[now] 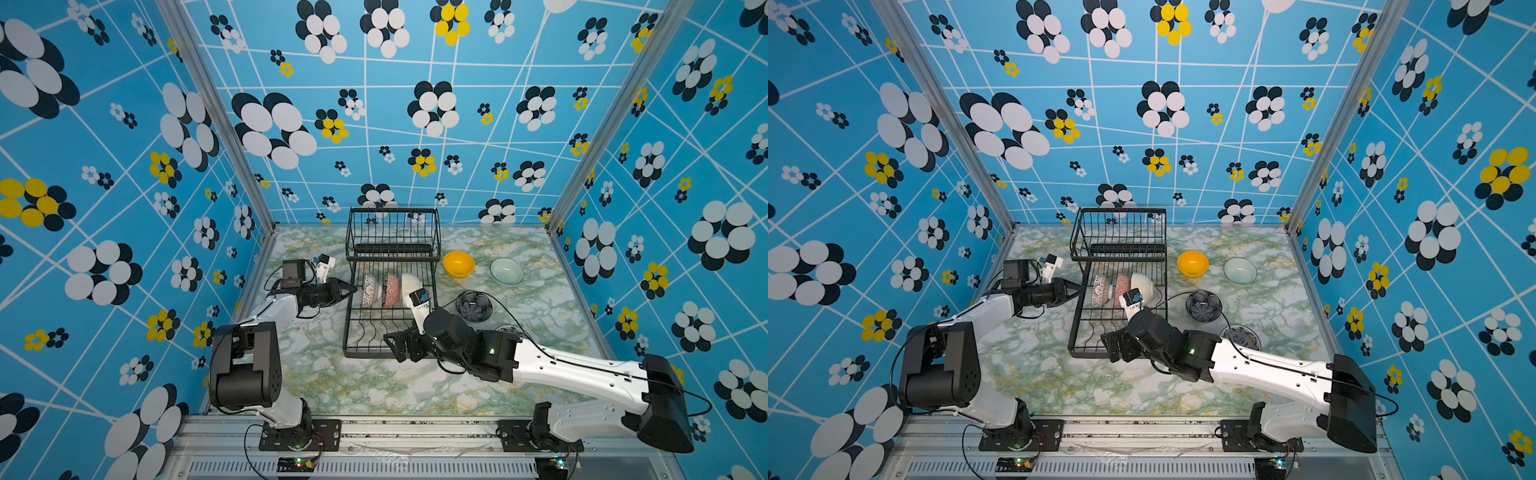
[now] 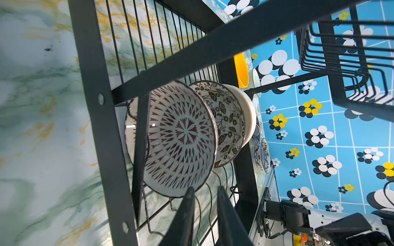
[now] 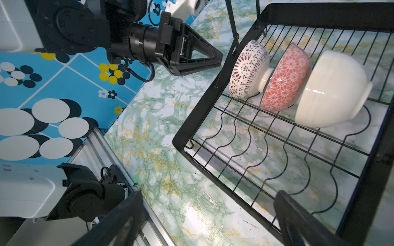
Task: Load bowls into a dish rack
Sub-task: Pick up the bowl from the center of the table.
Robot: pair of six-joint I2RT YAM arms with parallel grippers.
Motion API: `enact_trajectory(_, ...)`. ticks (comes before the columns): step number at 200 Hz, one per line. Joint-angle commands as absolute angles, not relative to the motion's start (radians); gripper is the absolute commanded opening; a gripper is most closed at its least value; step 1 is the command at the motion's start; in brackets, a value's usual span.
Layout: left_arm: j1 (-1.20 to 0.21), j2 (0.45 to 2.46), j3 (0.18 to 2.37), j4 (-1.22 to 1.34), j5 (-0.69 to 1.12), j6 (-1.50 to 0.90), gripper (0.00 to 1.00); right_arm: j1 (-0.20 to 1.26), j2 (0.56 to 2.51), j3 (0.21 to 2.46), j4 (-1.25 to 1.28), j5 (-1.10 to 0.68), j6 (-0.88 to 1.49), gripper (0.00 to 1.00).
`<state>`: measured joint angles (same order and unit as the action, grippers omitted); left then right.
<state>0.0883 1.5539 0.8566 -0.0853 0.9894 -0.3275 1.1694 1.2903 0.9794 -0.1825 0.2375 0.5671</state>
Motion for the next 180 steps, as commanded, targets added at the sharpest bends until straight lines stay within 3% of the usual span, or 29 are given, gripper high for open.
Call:
enact_trajectory(1,0.106,1.518,0.838,-0.135,0.953,-0.311,0.22,1.176,1.261,0.966,-0.242,0.278,0.595,0.99)
enact_trajectory(105,0.139,1.243,0.804,-0.389,0.738,-0.304,0.30,1.165,1.137,0.933,-0.426,0.357,0.682,0.99)
enact_trajectory(135,0.140,1.066,0.797,-0.496,0.684,-0.309,0.41,1.118,1.084,0.926,-0.532,0.361,0.728,0.98)
enact_trajectory(157,0.139,0.950,0.768,-0.528,0.747,-0.294,0.56,1.076,1.009,0.875,-0.581,0.367,0.777,0.97)
enact_trajectory(180,0.135,0.864,0.723,-0.543,0.863,-0.297,0.65,1.030,0.927,0.808,-0.640,0.389,0.829,0.95)
